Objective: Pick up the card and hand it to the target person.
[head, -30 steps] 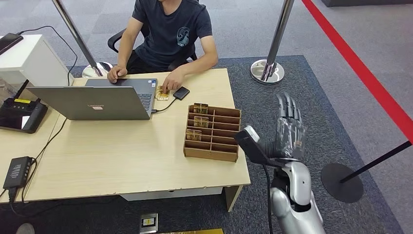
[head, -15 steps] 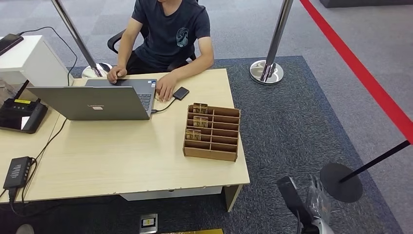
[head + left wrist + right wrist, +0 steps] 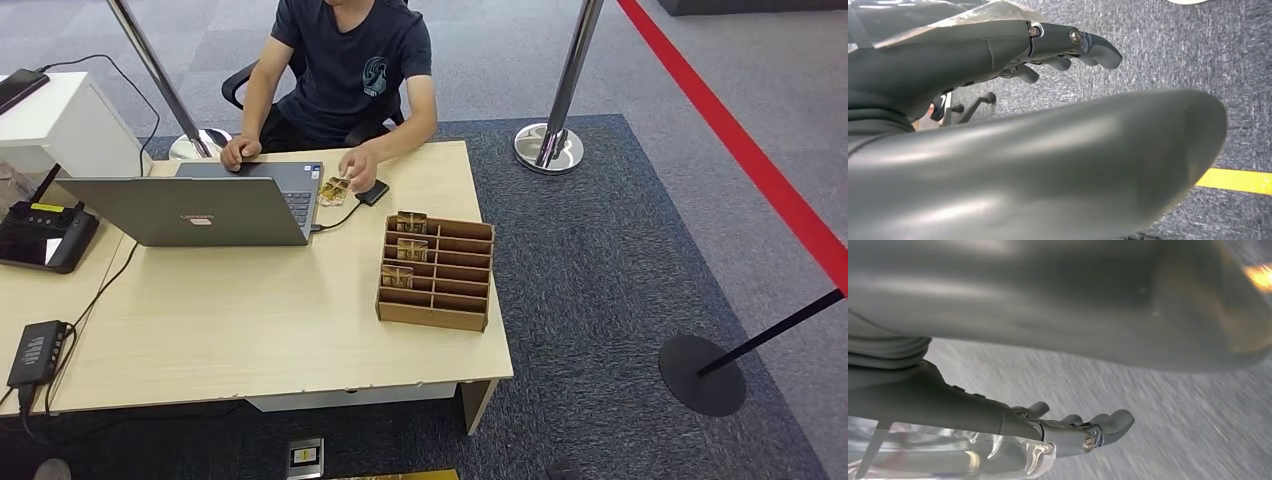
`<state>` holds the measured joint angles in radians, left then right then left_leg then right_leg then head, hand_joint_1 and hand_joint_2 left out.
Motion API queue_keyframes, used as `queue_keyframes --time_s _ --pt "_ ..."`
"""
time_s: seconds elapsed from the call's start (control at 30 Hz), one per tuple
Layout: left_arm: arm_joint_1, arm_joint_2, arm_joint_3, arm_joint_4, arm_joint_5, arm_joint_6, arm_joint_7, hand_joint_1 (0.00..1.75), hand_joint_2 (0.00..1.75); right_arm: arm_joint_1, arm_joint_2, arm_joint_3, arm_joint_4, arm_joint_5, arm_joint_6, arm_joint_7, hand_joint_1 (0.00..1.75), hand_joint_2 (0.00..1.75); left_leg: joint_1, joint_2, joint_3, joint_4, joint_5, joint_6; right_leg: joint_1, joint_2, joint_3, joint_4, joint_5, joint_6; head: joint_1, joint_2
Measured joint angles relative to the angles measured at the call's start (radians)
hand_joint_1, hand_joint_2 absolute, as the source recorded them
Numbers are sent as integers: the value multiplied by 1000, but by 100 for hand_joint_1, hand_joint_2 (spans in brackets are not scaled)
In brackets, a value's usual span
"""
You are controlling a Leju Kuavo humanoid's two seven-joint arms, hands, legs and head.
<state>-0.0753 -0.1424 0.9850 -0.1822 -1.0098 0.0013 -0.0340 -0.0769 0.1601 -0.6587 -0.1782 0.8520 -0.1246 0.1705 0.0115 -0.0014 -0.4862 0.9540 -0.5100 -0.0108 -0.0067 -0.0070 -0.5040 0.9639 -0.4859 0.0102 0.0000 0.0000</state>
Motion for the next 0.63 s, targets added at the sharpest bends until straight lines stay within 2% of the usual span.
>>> queue_keyframes --time_s 0.07,0.2,0.33,0.37,0.4,0.47,0.5,0.53,0.63 --pt "0 4 -14 0 -15 2 0 0 0 -2 2 -5 -1 -3 7 25 0 0 0 0 0 0 0 0 0 0 0 0 0 0 0 0" --pt "-3 13 -46 0 -51 -3 22 0 175 -5 -1 -9 -4 0 18 78 0 0 -1 1 -1 0 0 0 0 1 -1 0 1 0 0 0" --pt "-6 14 -57 -2 -63 -20 14 0 175 -10 -6 -20 -10 -10 23 41 0 175 -1 0 0 0 0 0 0 0 0 0 0 0 0 0" --pt "-7 14 -195 -2 111 -24 10 0 175 -12 -7 55 -10 -126 22 30 0 175 -1 0 0 0 0 0 0 0 0 0 0 0 0 0" --pt "-7 14 -238 -3 190 -29 5 0 175 -13 -8 49 -10 -149 20 21 0 175 -1 0 0 0 0 0 0 0 0 0 1 0 0 0" --pt "-8 14 -254 -2 189 -38 4 0 175 -14 -8 32 -9 -146 14 14 0 87 -1 0 0 0 0 0 0 0 0 0 1 0 0 0" --pt "-9 15 -123 -2 15 -42 7 0 175 -13 -8 -53 -7 -29 14 17 0 44 -1 0 0 0 0 0 0 0 0 0 1 0 0 0" --pt "-10 16 -88 -1 -67 -48 13 0 131 -11 -7 -58 -7 -6 13 21 0 0 -1 0 0 0 0 0 0 0 0 0 0 0 0 0" --pt "-11 17 -90 0 -70 -59 22 0 0 -6 -5 -59 -8 -6 8 24 0 0 -1 0 0 -1 0 0 0 0 0 -1 1 0 0 0"
